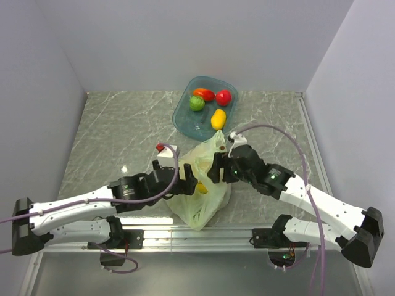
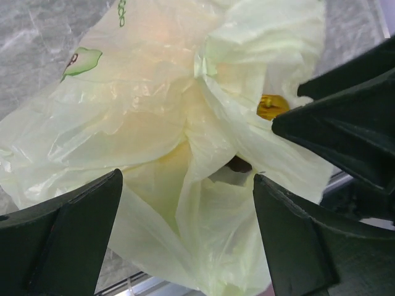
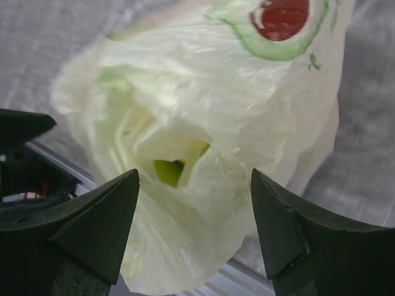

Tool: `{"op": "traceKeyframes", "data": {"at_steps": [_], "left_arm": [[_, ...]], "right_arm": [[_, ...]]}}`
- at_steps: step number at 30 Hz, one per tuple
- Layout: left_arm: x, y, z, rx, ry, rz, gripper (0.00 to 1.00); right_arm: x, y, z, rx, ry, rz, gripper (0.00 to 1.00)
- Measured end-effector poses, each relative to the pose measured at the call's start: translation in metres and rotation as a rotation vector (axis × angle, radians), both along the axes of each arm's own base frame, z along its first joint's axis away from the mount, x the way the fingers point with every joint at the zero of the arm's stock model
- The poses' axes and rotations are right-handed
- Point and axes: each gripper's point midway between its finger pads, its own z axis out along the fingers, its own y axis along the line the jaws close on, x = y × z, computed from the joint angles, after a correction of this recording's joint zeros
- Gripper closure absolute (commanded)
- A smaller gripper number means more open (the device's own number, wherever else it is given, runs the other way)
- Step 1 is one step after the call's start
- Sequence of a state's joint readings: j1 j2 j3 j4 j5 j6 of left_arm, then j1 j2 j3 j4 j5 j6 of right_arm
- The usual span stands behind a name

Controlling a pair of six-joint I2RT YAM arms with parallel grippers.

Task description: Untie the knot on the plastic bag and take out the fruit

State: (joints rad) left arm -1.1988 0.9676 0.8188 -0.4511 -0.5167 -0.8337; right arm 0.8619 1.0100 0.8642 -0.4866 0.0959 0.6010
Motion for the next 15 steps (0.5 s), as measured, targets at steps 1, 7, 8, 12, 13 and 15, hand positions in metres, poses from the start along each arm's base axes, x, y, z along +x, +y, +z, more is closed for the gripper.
{"op": "traceKeyframes", "data": {"at_steps": [1, 7, 8, 12, 13, 15], "left_arm": [[0.001, -0.002, -0.005, 0.015, 0.006, 0.002, 0.09], [0.006, -0.012, -0.037, 0.103, 0.042, 0.007, 0.10], [0.007, -0.012, -0.040, 0.115, 0.046, 0.006, 0.10], [0.007, -0.018, -0.036, 0.094, 0.039, -0.012, 0.10], [0.006, -0.021, -0.034, 0.083, 0.037, -0.023, 0.10], [0.005, -0.027, -0.031, 0.067, 0.031, -0.049, 0.10]], "right_arm": [[-0.003, -0.003, -0.012, -0.011, 0.025, -0.012, 0.45], [-0.004, -0.026, -0.035, -0.011, 0.042, -0.145, 1.00], [-0.004, -0.031, -0.034, 0.004, 0.033, -0.167, 1.00], [0.000, -0.054, -0.030, 0.087, -0.002, -0.246, 1.00], [0.002, -0.058, -0.031, 0.102, -0.006, -0.261, 1.00], [0.001, -0.059, -0.033, 0.130, -0.007, -0.262, 1.00]]}}
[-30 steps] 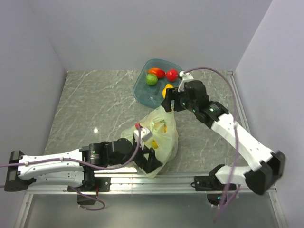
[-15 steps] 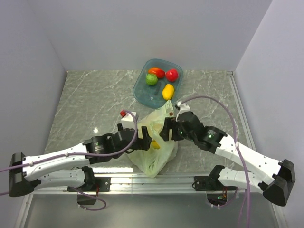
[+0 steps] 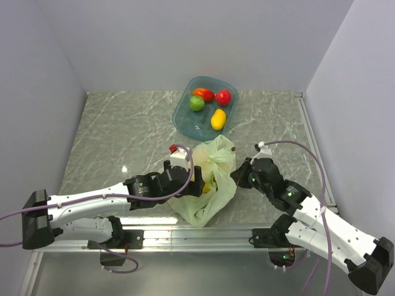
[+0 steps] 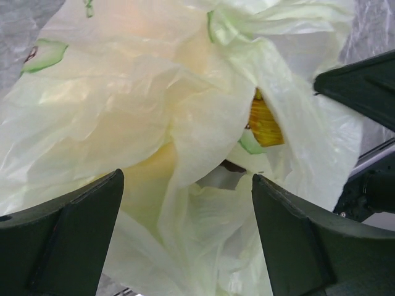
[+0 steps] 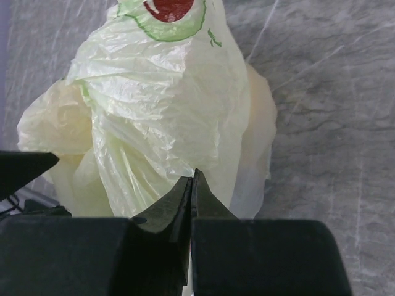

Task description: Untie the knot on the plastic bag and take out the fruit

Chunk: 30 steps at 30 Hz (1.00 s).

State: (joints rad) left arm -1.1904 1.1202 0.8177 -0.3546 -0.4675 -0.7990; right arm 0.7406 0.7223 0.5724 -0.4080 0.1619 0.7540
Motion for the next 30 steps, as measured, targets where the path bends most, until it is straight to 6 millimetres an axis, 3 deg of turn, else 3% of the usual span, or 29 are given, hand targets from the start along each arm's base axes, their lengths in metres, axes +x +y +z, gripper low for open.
{"op": "traceKeyframes", "data": {"at_steps": [3, 6, 10, 14, 16, 20, 22, 26, 29, 30], "left_arm": [[0.000, -0.007, 0.000, 0.009, -0.004, -0.027, 0.10], [0.004, -0.015, -0.008, 0.047, 0.005, -0.035, 0.21], [0.014, -0.015, -0.024, 0.121, 0.010, 0.017, 0.99], [0.030, 0.008, -0.031, 0.163, 0.012, 0.121, 0.99], [0.042, 0.032, -0.029, 0.123, 0.017, 0.200, 0.99], [0.055, 0.098, -0.025, -0.016, 0.017, 0.377, 0.99], [0.057, 0.119, -0.029, -0.072, 0.029, 0.439, 0.99], [0.056, 0.136, -0.050, -0.094, 0.093, 0.472, 0.99], [0.049, 0.128, -0.066, -0.071, 0.161, 0.413, 0.99], [0.046, 0.124, -0.069, -0.067, 0.175, 0.387, 0.99]], "right_arm": [[-0.003, 0.005, -0.001, 0.021, 0.006, 0.027, 1.00], [-0.003, 0.011, 0.003, 0.046, -0.003, 0.050, 1.00], [-0.003, 0.014, 0.006, 0.059, -0.013, 0.062, 1.00], [0.000, 0.006, -0.001, 0.054, -0.003, 0.026, 1.00], [0.005, -0.005, -0.009, 0.055, 0.009, -0.025, 1.00], [0.009, -0.038, -0.044, 0.057, 0.074, -0.168, 1.00], [0.007, -0.050, -0.064, 0.052, 0.125, -0.220, 1.00], [0.000, -0.056, -0.095, 0.036, 0.235, -0.250, 1.00], [-0.002, -0.055, -0.108, 0.006, 0.288, -0.238, 0.69], [-0.004, -0.055, -0.111, -0.010, 0.301, -0.229, 0.47]]}}
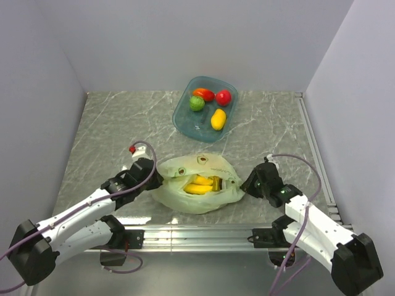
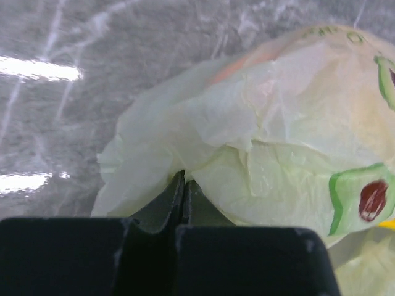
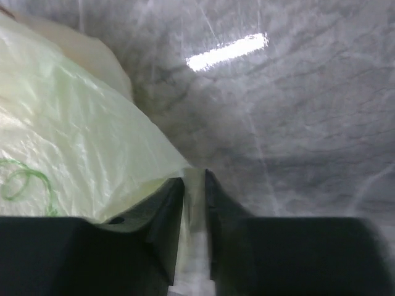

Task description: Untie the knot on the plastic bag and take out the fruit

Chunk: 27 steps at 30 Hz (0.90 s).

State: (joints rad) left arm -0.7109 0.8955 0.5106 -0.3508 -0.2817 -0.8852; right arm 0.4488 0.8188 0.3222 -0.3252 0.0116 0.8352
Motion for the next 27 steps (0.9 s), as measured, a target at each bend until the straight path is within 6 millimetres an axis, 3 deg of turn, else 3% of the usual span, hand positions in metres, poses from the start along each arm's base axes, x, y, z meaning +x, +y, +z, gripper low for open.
{"op": "traceKeyframes", "data": {"at_steps": [3, 5, 10, 12, 14, 17, 20, 24, 27], "left_arm": [[-0.006, -0.008, 0.000, -0.008, 0.020, -0.071, 0.97], [-0.008, -0.015, 0.008, -0.018, 0.018, -0.110, 0.96], [0.000, -0.033, 0.052, -0.079, -0.045, -0.175, 0.95], [0.002, -0.037, 0.063, -0.093, -0.066, -0.186, 0.95], [0.002, -0.038, 0.067, -0.099, -0.073, -0.192, 0.95], [0.000, -0.037, 0.066, -0.095, -0.065, -0.203, 0.95], [-0.003, -0.037, 0.063, -0.091, -0.051, -0.210, 0.95], [-0.005, -0.036, 0.063, -0.090, -0.047, -0.212, 0.95], [-0.007, -0.034, 0.066, -0.094, -0.052, -0.212, 0.95]], "right_arm": [[0.000, 0.000, 0.018, -0.035, -0.023, 0.057, 0.28], [0.009, 0.005, 0.057, -0.040, -0.097, 0.094, 0.24], [0.023, 0.029, 0.176, 0.001, -0.339, 0.190, 0.23], [0.014, 0.043, 0.205, 0.018, -0.384, 0.243, 0.24], [0.000, 0.057, 0.217, 0.022, -0.390, 0.296, 0.27], [-0.018, 0.078, 0.221, 0.028, -0.364, 0.366, 0.31], [-0.025, 0.095, 0.202, 0.008, -0.295, 0.398, 0.35], [-0.031, 0.110, 0.154, -0.029, -0.170, 0.393, 0.38], [-0.038, 0.103, 0.114, -0.069, -0.079, 0.363, 0.38]]}}
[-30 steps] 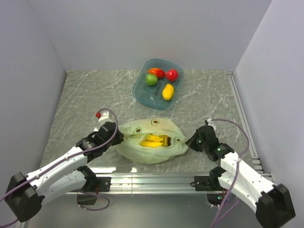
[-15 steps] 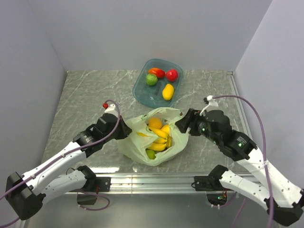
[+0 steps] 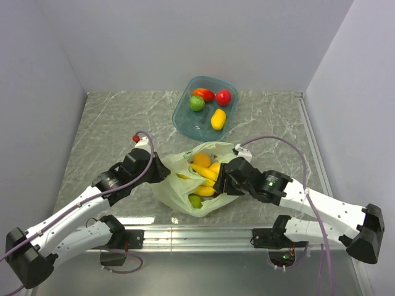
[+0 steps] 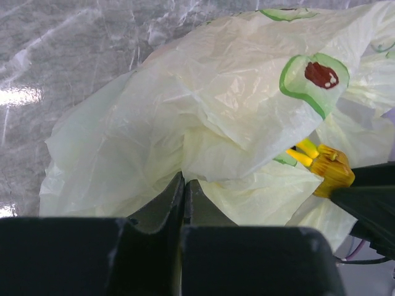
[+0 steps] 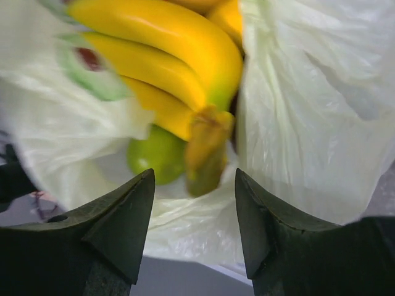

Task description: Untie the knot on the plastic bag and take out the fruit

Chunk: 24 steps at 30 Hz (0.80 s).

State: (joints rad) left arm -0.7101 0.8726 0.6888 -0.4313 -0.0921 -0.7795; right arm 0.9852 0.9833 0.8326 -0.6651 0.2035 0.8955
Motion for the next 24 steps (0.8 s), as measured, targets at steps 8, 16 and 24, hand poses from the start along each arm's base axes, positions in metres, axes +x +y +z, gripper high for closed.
{"op": "traceKeyframes", "data": {"at_steps": [8, 16, 24], "left_arm": [[-0.001, 0.001, 0.005, -0.012, -0.014, -0.001, 0.95], [0.001, 0.003, 0.004, -0.004, -0.018, 0.011, 0.96], [0.006, 0.019, -0.003, 0.060, -0.021, 0.081, 0.99]], "right_arm": [[0.011, 0.009, -0.032, -0.024, 0.036, -0.069, 0.47], [0.021, 0.009, -0.024, -0.098, -0.004, -0.084, 1.00], [0.024, 0.009, 0.083, -0.111, -0.157, -0.021, 1.00]]}}
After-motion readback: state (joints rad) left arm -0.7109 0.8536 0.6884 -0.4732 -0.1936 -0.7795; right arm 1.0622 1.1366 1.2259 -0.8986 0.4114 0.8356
